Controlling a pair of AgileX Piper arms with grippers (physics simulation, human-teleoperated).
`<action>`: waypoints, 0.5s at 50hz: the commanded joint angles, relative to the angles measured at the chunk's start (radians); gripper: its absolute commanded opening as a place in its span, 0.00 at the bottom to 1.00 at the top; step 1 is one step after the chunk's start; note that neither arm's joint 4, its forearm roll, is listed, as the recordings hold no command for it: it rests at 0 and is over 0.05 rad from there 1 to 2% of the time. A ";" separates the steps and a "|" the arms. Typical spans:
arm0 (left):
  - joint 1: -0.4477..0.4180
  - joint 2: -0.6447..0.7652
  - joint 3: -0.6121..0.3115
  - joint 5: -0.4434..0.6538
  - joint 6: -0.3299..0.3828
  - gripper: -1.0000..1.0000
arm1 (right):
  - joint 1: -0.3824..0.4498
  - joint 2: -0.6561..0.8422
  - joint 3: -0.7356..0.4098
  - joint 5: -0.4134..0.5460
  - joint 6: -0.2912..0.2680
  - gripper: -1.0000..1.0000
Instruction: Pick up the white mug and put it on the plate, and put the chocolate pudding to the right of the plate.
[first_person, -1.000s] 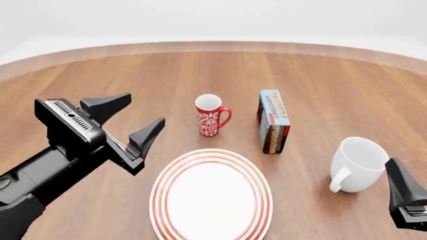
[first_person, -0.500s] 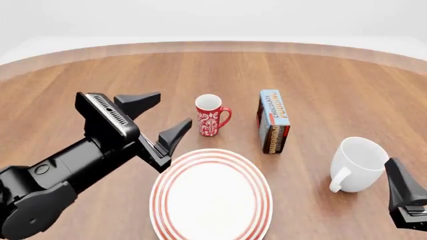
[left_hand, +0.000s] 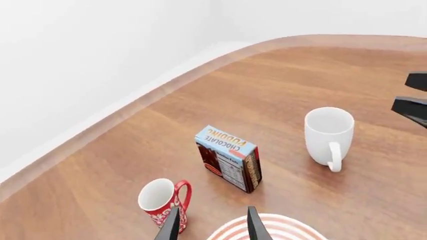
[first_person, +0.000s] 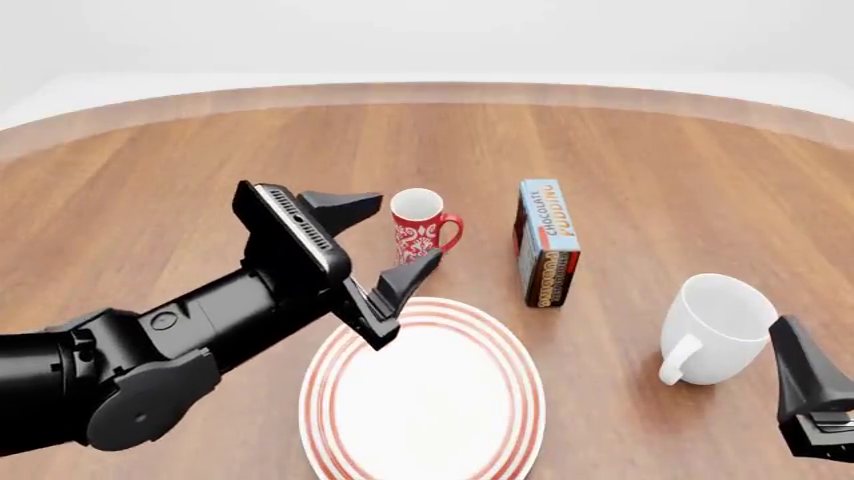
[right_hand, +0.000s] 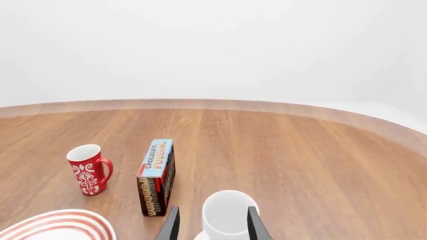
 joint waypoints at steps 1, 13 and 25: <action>-0.043 0.066 -0.052 0.015 -0.001 1.00 | 0.000 0.000 0.000 0.001 0.000 1.00; -0.081 0.126 -0.096 0.023 -0.010 1.00 | 0.000 -0.001 0.000 0.000 0.000 1.00; -0.110 0.181 -0.128 0.027 -0.014 1.00 | 0.000 -0.001 0.000 0.000 0.000 1.00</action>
